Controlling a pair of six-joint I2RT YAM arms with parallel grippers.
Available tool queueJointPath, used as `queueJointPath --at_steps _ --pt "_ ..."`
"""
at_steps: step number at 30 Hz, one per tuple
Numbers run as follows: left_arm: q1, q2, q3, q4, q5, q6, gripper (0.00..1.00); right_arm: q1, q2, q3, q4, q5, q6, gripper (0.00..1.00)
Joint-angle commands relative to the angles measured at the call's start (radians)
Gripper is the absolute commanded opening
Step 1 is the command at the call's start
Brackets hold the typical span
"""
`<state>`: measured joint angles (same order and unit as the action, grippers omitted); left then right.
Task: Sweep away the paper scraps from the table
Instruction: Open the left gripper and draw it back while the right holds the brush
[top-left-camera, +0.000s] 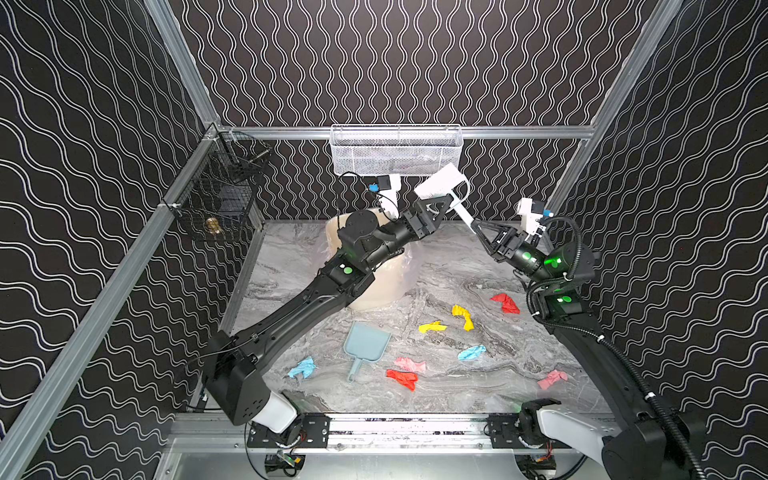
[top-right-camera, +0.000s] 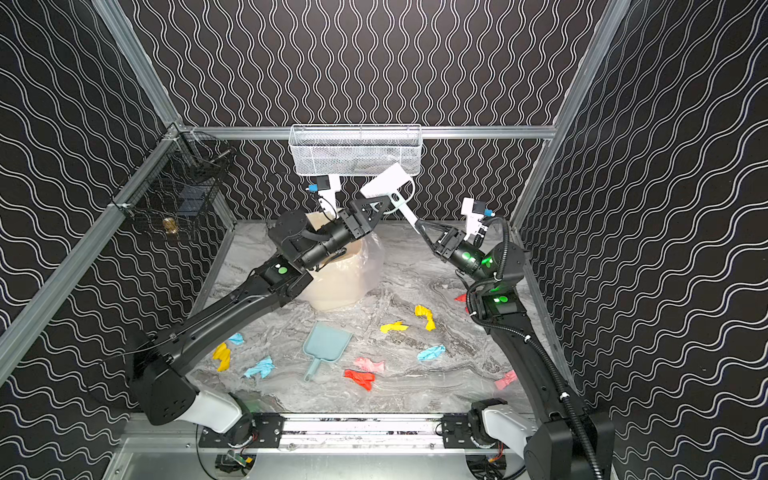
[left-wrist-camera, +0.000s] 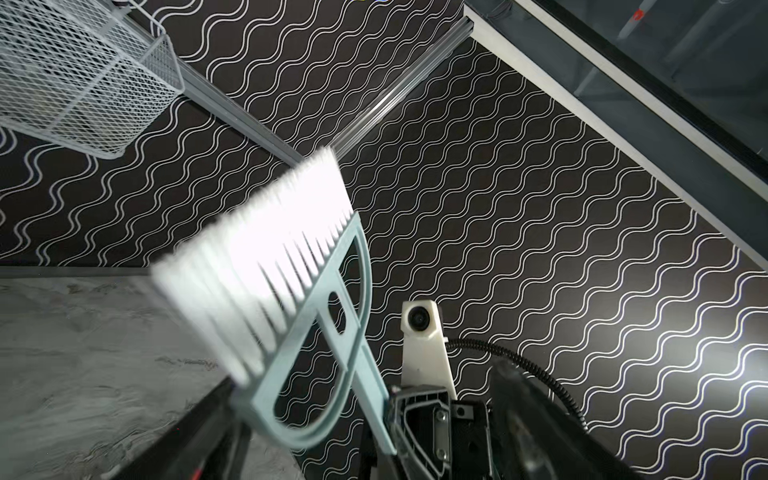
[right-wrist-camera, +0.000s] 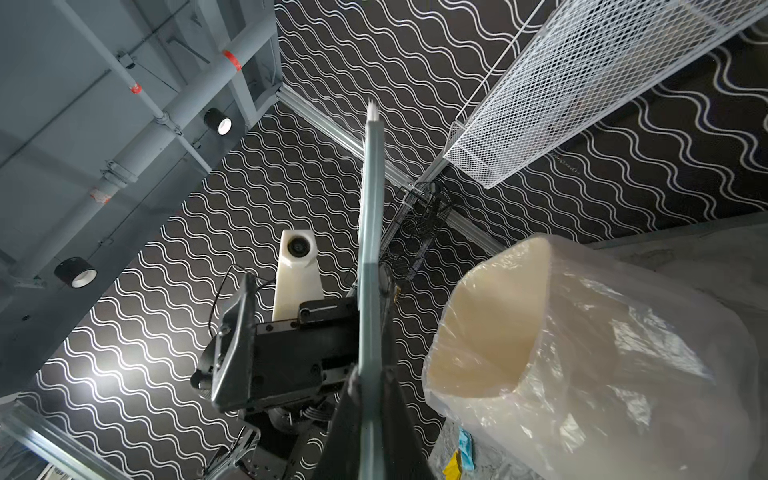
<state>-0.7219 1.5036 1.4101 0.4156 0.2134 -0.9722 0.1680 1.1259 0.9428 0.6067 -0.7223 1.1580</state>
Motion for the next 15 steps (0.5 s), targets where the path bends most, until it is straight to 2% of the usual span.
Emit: queueJointPath --at_steps 1,8,15 --pt "-0.001 -0.035 -0.020 -0.072 -0.014 0.044 0.99 -0.021 -0.005 0.020 -0.001 -0.017 -0.007 0.00" --pt "0.000 -0.126 -0.017 -0.363 -0.044 0.154 0.99 -0.093 -0.013 0.050 -0.116 -0.054 -0.059 0.00" --pt "-0.001 -0.195 0.095 -0.871 -0.089 0.390 0.99 -0.141 -0.040 0.116 -0.307 -0.053 -0.167 0.00"
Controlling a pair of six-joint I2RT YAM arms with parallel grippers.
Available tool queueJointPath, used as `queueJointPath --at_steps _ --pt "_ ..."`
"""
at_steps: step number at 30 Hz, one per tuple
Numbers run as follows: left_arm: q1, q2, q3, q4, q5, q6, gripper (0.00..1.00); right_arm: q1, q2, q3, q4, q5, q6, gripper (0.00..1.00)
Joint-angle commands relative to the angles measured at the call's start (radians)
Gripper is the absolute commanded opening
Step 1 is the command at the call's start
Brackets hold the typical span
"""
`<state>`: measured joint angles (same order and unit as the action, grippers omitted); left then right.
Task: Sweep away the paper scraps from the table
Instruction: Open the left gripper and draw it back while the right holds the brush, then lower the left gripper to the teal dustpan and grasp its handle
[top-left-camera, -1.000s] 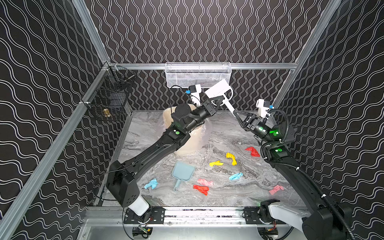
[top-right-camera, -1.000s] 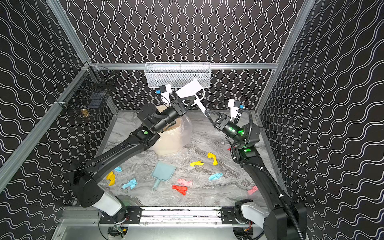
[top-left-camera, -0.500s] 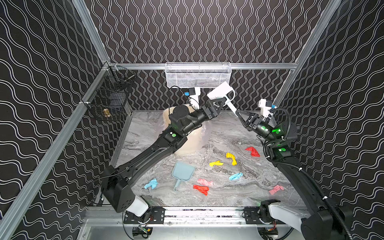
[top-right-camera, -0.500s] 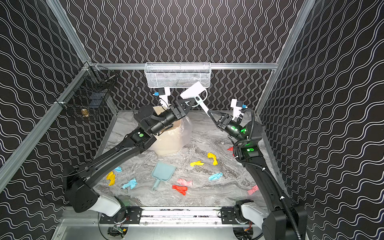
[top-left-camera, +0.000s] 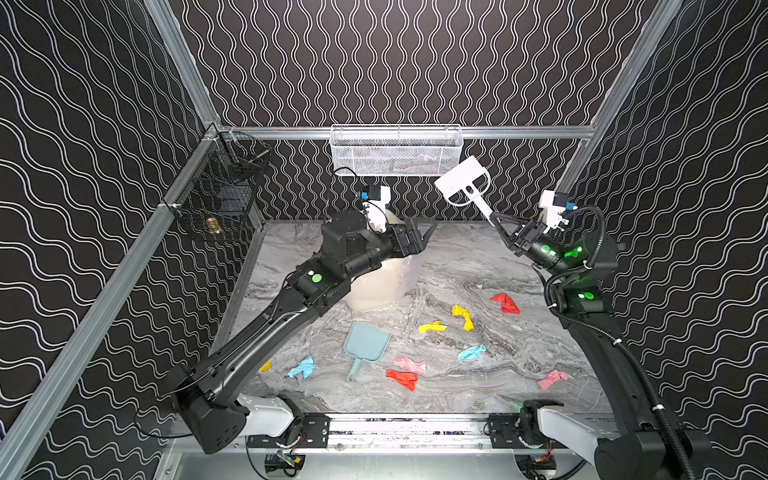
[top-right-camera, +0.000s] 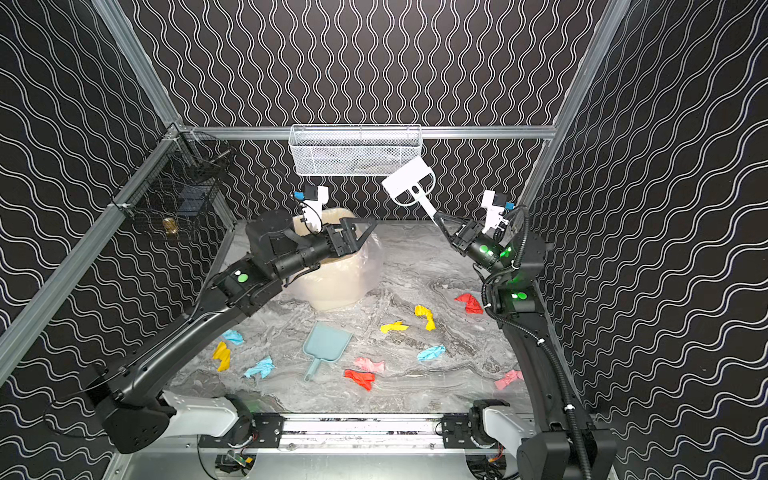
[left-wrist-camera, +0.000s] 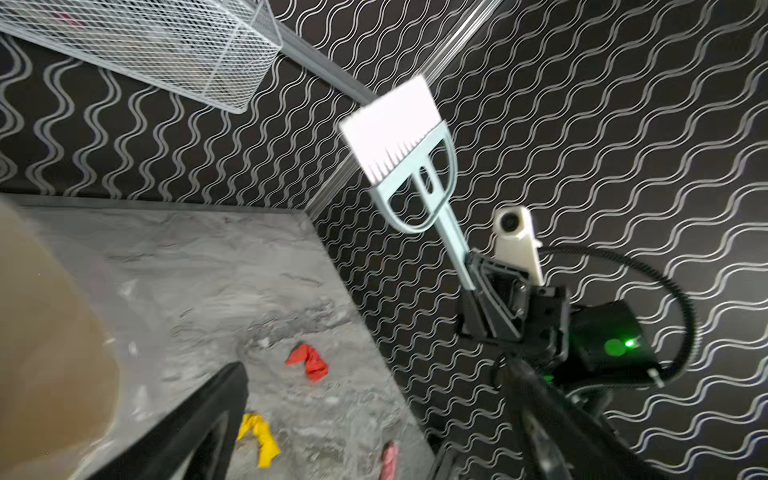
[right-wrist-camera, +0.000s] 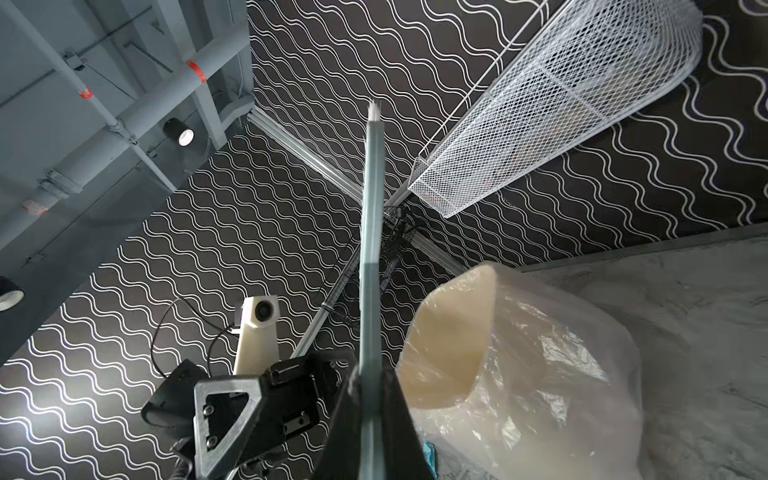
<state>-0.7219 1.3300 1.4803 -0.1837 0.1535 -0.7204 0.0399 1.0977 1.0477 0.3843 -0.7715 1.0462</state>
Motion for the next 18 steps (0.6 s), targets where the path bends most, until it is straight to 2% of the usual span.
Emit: queueJointPath --at_steps 1,7,15,18 --pt "-0.002 -0.042 0.021 -0.329 -0.041 0.170 0.99 -0.021 -0.019 0.010 -0.104 0.000 -0.065 0.00" --pt "-0.036 -0.171 -0.090 -0.581 -0.140 0.220 0.99 -0.063 -0.067 -0.014 -0.209 0.020 -0.111 0.00" --pt "-0.187 -0.259 -0.297 -0.714 -0.318 0.129 0.99 -0.111 -0.130 -0.042 -0.380 0.057 -0.172 0.00" --pt "-0.207 -0.273 -0.375 -0.729 -0.343 0.069 0.99 -0.123 -0.164 -0.087 -0.439 0.072 -0.196 0.00"
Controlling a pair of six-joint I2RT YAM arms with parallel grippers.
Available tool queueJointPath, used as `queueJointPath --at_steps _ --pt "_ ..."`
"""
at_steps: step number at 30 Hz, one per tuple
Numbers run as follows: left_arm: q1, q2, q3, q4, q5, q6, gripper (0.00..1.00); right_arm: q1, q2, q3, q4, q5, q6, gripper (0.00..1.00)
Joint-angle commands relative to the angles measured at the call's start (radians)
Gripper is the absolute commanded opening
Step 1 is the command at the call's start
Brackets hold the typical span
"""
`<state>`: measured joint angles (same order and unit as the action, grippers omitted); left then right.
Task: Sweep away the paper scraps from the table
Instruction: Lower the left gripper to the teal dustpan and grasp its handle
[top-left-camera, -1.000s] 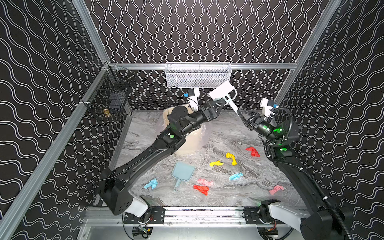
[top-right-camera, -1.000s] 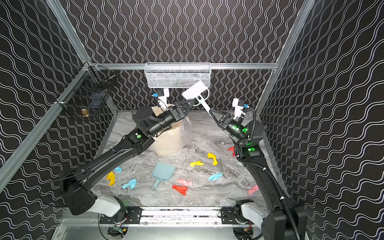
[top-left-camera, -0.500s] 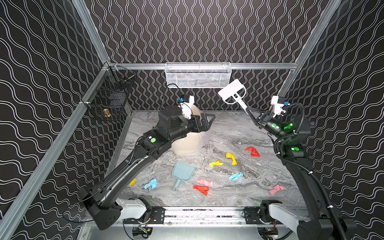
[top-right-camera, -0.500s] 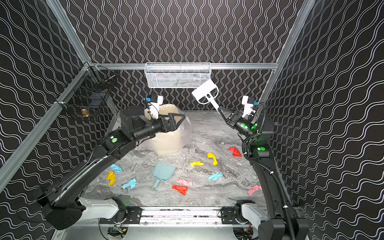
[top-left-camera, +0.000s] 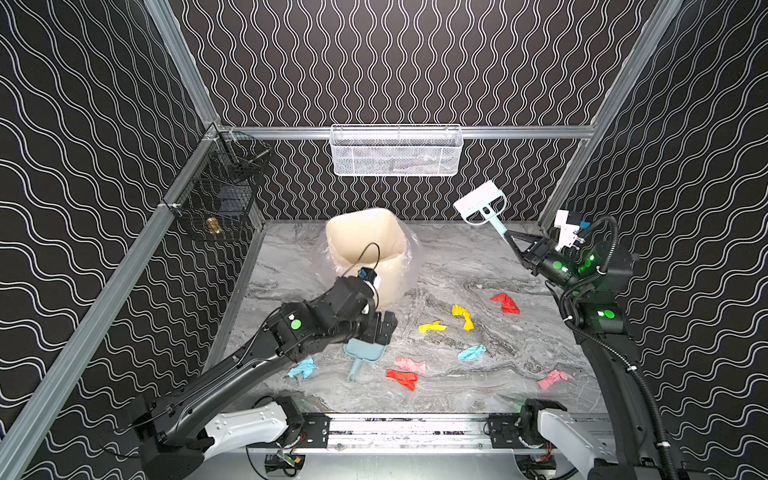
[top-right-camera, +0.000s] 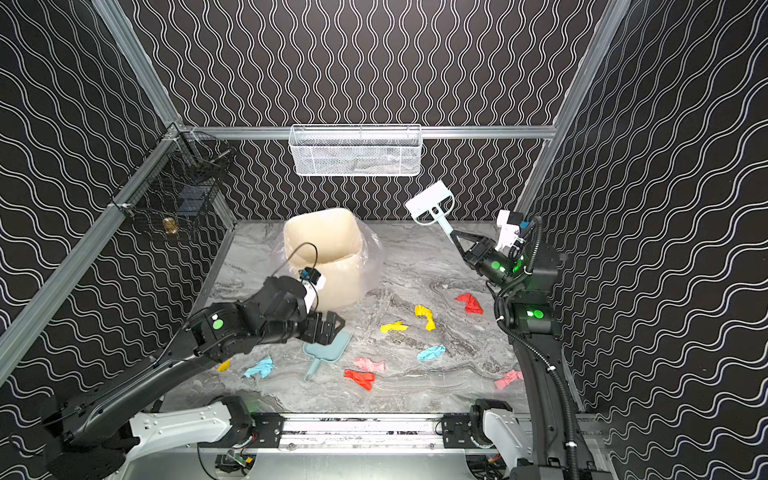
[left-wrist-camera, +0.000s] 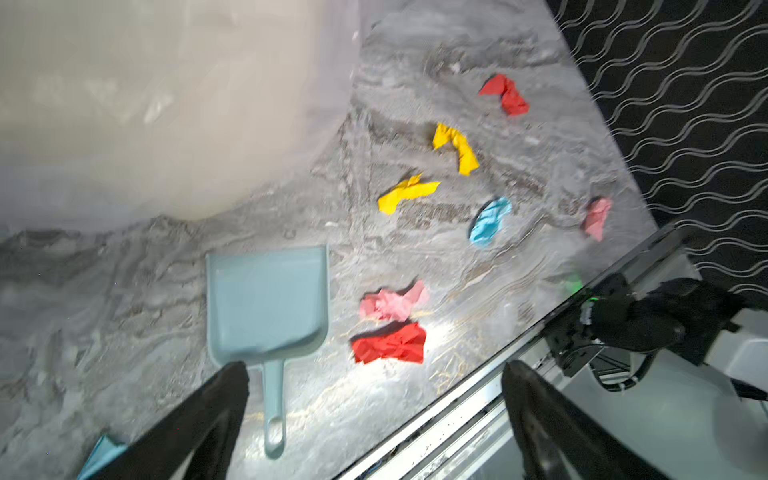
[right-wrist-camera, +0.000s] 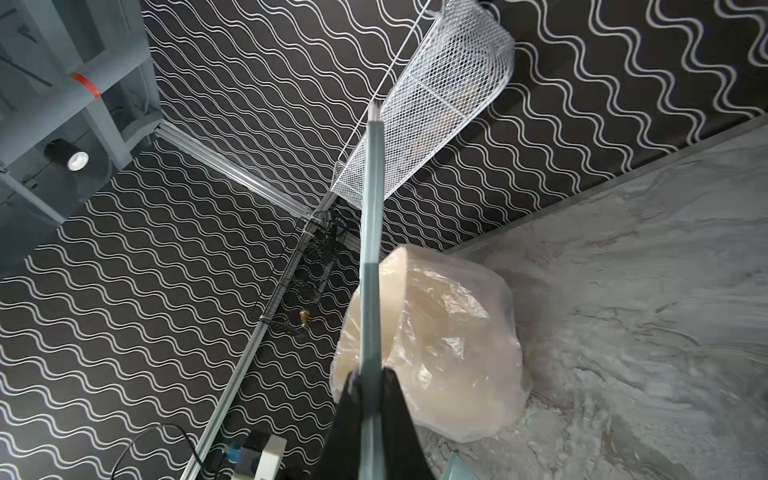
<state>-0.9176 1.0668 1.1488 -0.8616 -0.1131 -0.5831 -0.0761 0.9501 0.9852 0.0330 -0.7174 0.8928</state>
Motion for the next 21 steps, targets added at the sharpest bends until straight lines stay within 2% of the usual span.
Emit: queueJointPath --at_steps 1,7,21 --pt "-0.017 -0.015 -0.073 -0.050 -0.071 -0.083 0.99 -0.010 -0.027 -0.034 -0.100 0.022 -0.044 0.00" --pt "-0.125 -0.025 -0.231 -0.047 -0.141 -0.160 0.99 -0.019 -0.060 -0.048 -0.146 0.046 -0.063 0.00" --pt "-0.212 0.000 -0.454 0.041 -0.171 -0.276 0.89 -0.027 -0.078 -0.049 -0.166 0.054 -0.061 0.00"
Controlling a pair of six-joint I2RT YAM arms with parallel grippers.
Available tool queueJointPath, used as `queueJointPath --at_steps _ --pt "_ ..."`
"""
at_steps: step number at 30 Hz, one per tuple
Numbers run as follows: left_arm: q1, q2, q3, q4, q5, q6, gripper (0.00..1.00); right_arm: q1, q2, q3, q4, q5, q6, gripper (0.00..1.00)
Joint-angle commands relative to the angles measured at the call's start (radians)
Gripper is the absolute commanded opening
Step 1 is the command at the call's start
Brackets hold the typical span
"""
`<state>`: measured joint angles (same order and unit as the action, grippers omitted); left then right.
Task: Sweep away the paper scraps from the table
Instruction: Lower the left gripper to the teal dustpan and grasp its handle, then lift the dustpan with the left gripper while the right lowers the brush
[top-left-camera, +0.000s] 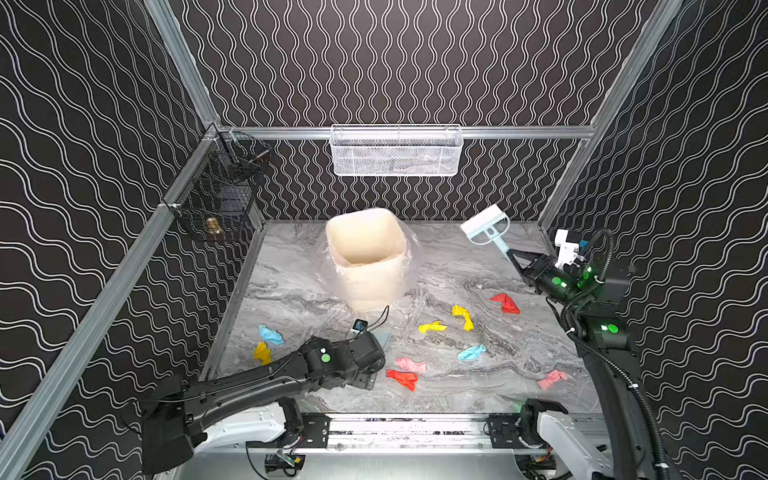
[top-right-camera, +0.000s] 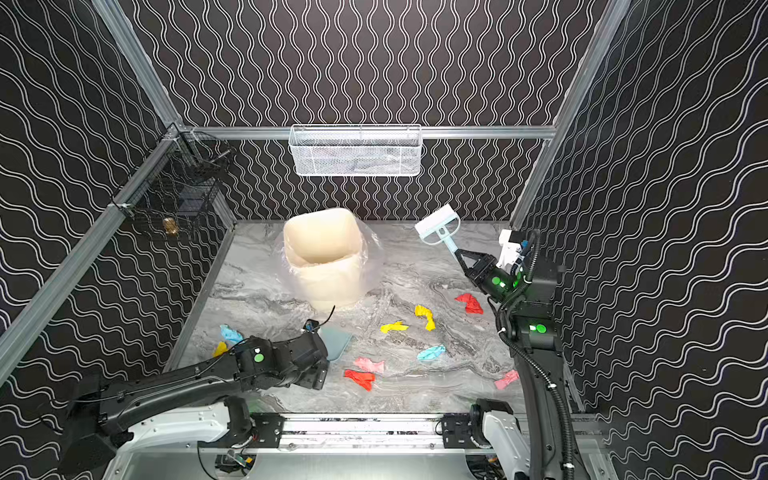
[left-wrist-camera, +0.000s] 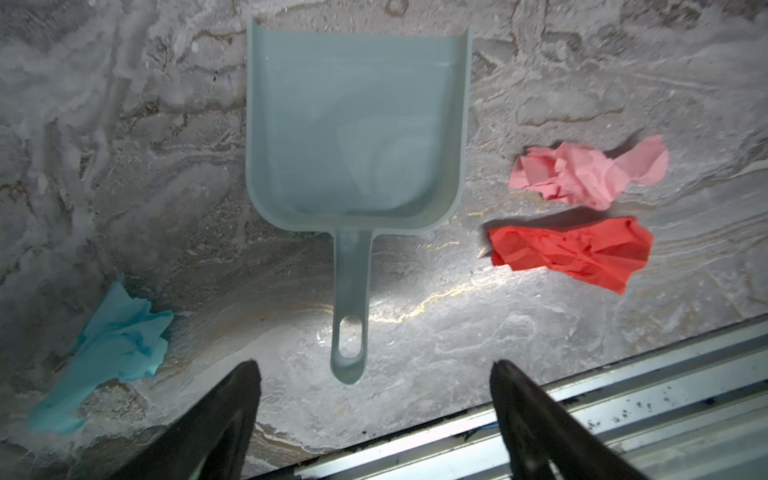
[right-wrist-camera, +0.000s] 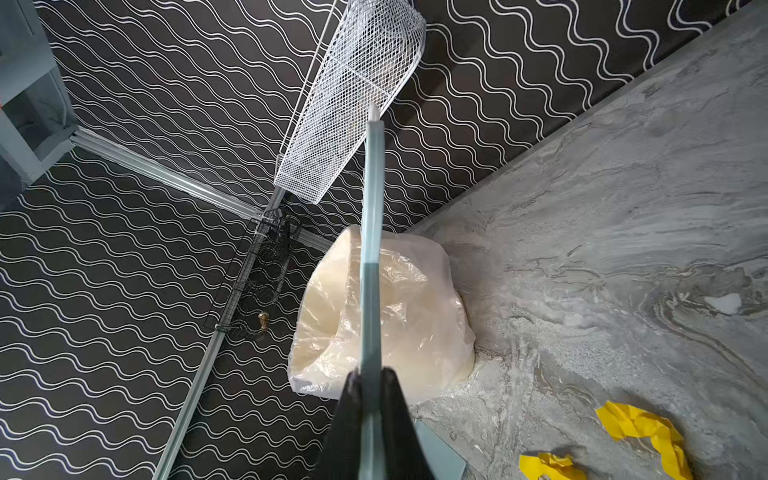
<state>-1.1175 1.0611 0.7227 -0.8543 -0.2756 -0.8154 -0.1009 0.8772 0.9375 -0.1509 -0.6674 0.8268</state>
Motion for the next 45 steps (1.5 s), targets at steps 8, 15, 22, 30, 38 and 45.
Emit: queueJointPath --at_steps 8,15,22,30,38,45 --pt "-0.028 0.036 -0.113 0.149 -0.032 -0.030 0.87 -0.003 -0.012 -0.005 0.020 0.006 0.009 0.00" --pt "-0.028 0.053 -0.201 0.289 -0.026 -0.022 0.77 -0.003 -0.018 -0.003 0.013 0.012 0.005 0.00" --pt "-0.028 0.090 -0.207 0.332 -0.053 0.001 0.65 -0.004 -0.015 0.003 0.009 0.012 0.002 0.00" --pt "-0.028 0.139 -0.227 0.390 -0.063 -0.011 0.55 -0.008 -0.003 0.013 0.016 0.010 -0.001 0.00" --pt "-0.028 0.159 -0.244 0.421 -0.065 -0.014 0.46 -0.015 0.005 0.012 0.022 0.003 -0.002 0.00" --pt "-0.028 0.175 -0.246 0.430 -0.068 -0.013 0.39 -0.017 0.007 0.006 0.029 0.002 0.000 0.00"
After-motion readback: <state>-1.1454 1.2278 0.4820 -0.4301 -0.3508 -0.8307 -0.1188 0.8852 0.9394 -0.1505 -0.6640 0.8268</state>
